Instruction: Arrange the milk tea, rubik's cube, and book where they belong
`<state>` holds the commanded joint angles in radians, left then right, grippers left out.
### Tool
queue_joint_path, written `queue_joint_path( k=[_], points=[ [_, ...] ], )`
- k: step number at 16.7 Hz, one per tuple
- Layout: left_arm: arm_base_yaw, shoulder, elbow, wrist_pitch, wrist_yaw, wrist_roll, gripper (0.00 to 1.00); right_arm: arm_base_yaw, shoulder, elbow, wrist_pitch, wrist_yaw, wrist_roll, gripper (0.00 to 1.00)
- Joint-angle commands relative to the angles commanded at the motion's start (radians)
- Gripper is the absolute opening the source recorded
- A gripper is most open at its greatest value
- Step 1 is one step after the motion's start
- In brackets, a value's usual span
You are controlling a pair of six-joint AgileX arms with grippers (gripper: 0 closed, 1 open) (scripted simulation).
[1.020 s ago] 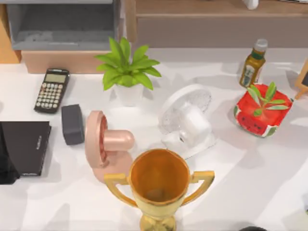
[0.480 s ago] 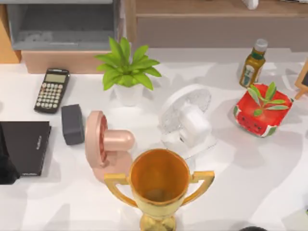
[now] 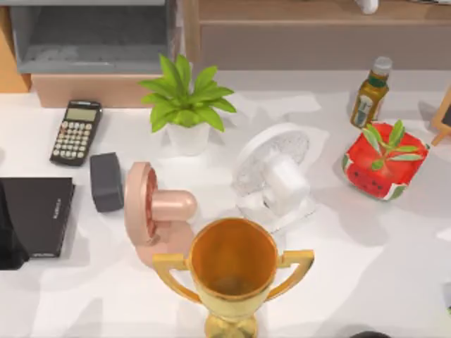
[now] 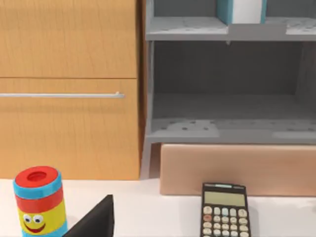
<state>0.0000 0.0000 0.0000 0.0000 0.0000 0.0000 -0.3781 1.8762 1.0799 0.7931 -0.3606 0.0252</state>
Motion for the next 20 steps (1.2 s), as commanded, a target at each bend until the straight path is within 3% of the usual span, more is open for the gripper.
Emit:
queue_joint_path(
  k=[8,14,20],
  points=[
    [0.0,0.0,0.0,0.0,0.0,0.0,1.0,-0.032,-0.006,-0.028,0.035,0.008,-0.016,0.0],
    [0.0,0.0,0.0,0.0,0.0,0.0,1.0,-0.106,0.128,-0.141,0.254,0.015,-0.024,0.0],
    [0.0,0.0,0.0,0.0,0.0,0.0,1.0,-0.085,0.287,-0.164,0.436,-0.005,-0.027,0.0]
  ],
)
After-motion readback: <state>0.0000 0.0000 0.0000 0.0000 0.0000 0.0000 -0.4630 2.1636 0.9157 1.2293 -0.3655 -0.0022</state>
